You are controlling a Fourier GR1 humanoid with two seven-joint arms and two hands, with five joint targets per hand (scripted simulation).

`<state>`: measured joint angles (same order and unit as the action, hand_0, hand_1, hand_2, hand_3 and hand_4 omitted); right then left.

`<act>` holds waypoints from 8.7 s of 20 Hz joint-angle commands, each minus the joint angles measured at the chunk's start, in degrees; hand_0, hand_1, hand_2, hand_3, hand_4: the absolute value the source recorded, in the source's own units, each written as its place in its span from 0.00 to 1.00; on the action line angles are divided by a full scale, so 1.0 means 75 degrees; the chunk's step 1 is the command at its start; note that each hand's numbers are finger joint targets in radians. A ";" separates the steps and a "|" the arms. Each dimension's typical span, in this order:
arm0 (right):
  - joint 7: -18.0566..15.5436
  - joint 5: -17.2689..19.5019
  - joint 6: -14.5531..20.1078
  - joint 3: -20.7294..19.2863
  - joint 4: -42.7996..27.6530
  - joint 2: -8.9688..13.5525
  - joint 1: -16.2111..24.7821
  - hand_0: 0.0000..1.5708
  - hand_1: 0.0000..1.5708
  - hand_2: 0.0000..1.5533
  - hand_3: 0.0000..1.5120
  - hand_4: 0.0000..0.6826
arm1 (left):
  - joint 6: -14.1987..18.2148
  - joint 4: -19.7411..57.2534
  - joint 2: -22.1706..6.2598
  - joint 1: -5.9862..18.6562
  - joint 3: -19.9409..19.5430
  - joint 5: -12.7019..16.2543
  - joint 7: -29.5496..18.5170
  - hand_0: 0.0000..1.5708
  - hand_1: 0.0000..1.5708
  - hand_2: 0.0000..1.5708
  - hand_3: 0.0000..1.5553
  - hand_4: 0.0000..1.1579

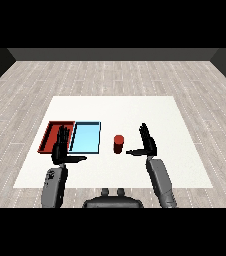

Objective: Pick the red can and put it in the red box

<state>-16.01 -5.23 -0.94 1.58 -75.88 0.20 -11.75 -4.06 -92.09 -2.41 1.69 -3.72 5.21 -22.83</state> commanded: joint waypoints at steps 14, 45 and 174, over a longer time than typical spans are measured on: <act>-0.1426 -0.1615 0.1070 0.1863 0.2142 -0.0027 -0.0584 0.00 0.00 0.00 0.00 0.00 | -0.0016 -0.0726 -0.0019 -0.0481 0.0055 0.0210 0.0410 0.00 0.00 0.00 0.00 0.00; -0.2979 -0.4878 0.0859 0.3363 0.6450 -0.0027 -0.3655 0.00 0.00 0.00 0.00 0.00 | 0.0416 -0.0185 0.0257 -0.0077 0.0266 -0.0223 0.0126 0.00 0.00 0.00 0.00 0.00; 0.0002 -0.1617 0.4612 0.4650 0.0199 -0.0024 -0.2345 0.00 0.00 0.00 0.00 0.00 | 0.5564 0.3232 0.0317 0.2750 0.4151 0.1324 0.0604 1.00 1.00 0.97 0.94 0.97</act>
<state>-17.98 -20.31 34.76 37.11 -73.54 0.31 -30.45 37.09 -66.78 -0.45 21.78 28.20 15.55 -19.01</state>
